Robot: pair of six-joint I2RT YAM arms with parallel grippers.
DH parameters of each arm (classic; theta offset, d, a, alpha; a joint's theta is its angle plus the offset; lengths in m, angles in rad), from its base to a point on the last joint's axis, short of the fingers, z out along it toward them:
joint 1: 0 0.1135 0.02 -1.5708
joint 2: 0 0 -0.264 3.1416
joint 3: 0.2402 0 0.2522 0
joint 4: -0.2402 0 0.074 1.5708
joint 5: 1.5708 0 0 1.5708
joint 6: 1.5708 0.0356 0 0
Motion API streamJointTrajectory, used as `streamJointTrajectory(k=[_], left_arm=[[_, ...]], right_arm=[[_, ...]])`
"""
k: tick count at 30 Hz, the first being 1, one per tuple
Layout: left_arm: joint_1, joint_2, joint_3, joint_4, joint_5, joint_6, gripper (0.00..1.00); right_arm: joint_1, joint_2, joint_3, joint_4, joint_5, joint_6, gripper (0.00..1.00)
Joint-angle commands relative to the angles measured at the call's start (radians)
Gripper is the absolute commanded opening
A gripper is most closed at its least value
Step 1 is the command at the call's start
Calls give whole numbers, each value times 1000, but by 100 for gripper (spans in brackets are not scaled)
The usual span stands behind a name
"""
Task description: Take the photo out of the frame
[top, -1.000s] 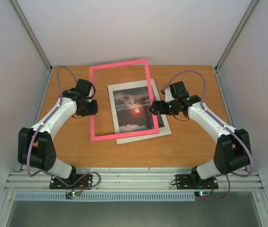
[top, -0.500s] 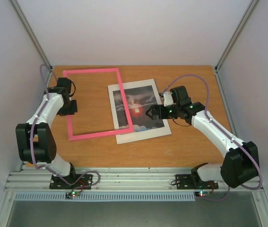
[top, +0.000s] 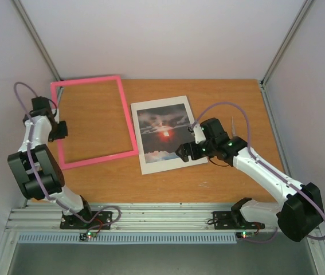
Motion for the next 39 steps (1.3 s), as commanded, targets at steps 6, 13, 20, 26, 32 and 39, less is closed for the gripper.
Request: streamJointTrajectory(k=[6,13,20,26,32,39], left_arm=[[138,90,4,166,198,133,1],[144,187,5,169,164,174,1],[144,287,67,122,159,217,1],[144,298,66,132,169,235,10],[143,319,77,134,170,222,24],[142,324,81,148,128,190,51]], right_arm=[[12,-71,-45,6,38,-13,98],[12,-64,-46,2,54,-28,98],[12,-32,-46,10,68,-34,99],[12,-12,-47,15,78,-38,99],[12,-8,-47,9,85,-38,98],[11,-9,-37,-9,102,-30,98]])
